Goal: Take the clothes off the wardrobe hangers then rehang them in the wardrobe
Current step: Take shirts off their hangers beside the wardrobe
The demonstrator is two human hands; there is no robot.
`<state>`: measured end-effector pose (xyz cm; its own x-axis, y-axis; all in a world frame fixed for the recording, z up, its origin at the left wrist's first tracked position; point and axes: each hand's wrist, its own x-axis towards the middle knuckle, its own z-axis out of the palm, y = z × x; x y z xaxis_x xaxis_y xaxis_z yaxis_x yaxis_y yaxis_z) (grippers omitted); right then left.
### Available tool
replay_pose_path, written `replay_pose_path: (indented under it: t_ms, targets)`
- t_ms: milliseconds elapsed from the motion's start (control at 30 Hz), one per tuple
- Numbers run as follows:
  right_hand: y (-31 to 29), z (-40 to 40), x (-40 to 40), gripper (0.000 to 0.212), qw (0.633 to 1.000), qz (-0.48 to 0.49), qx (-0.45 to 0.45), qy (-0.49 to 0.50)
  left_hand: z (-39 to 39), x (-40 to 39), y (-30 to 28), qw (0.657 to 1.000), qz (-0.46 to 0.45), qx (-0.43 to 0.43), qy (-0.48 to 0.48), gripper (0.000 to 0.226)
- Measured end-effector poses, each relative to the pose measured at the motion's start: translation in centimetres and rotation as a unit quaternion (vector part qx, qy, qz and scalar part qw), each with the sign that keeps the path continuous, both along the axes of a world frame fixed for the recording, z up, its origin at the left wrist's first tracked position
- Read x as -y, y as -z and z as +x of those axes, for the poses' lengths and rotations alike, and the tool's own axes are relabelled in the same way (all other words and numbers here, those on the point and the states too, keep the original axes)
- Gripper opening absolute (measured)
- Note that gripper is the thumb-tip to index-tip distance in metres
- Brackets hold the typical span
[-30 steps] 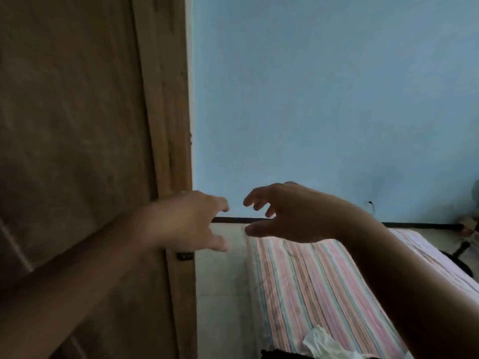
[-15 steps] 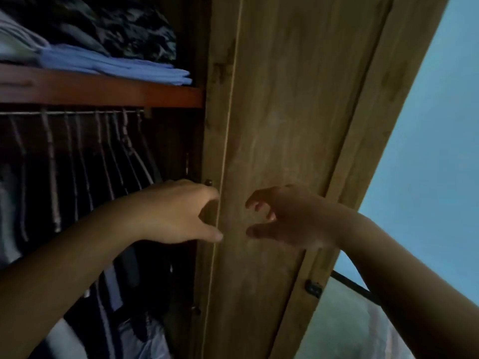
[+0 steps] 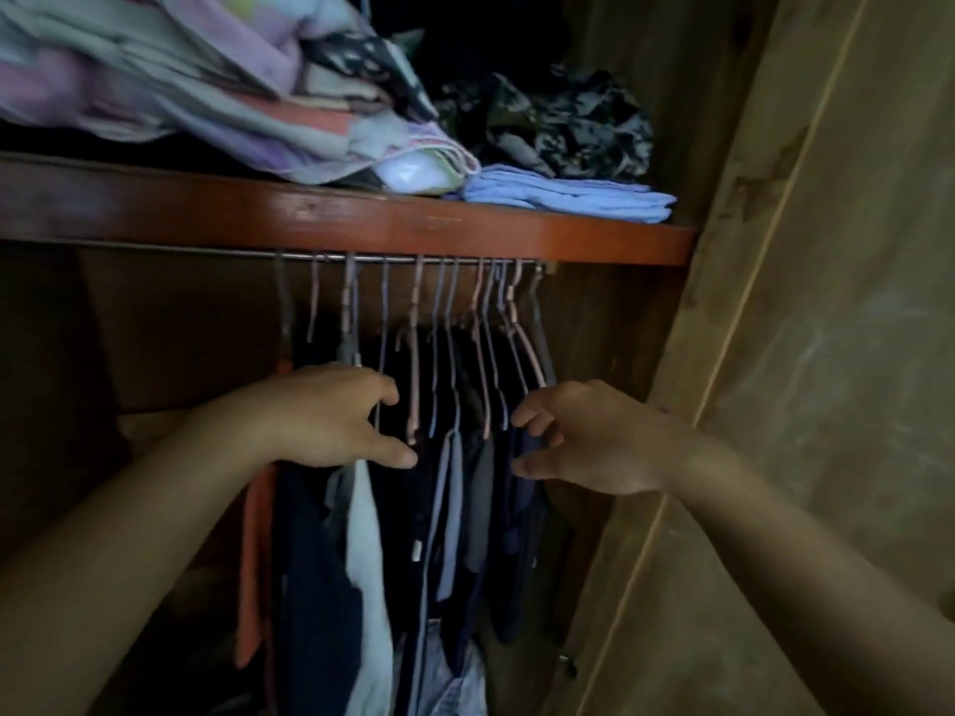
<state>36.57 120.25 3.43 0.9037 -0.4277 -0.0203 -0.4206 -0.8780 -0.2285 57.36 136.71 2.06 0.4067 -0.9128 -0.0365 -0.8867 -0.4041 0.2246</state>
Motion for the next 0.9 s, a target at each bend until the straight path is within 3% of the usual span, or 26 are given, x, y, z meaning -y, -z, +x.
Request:
replay_pose_path:
  t_ms: [267,433,667,900]
  targets:
    - [1.2,9.7,-3.1,0.053,0.993,0.030,-0.008,-0.112,6.3,-5.7,0.7,0.992,0.045,-0.040,-0.114,0.077]
    - [2.6,16.0,-5.2,0.051,0.989,0.048,0.028,-0.135,9.4,-7.6,2.0,0.983,0.017,-0.067,-0.172,0.065]
    - [5.2,25.6,-8.2,0.022,0.981,0.154,0.030,-0.112,12.2,-8.6,3.8,0.969,-0.024,-0.097,-0.225,0.074]
    - [8.1,29.8,-9.1,0.020,0.987,0.156,0.035,-0.016,13.4,-9.0,5.2,0.964,-0.044,-0.111,-0.237,0.073]
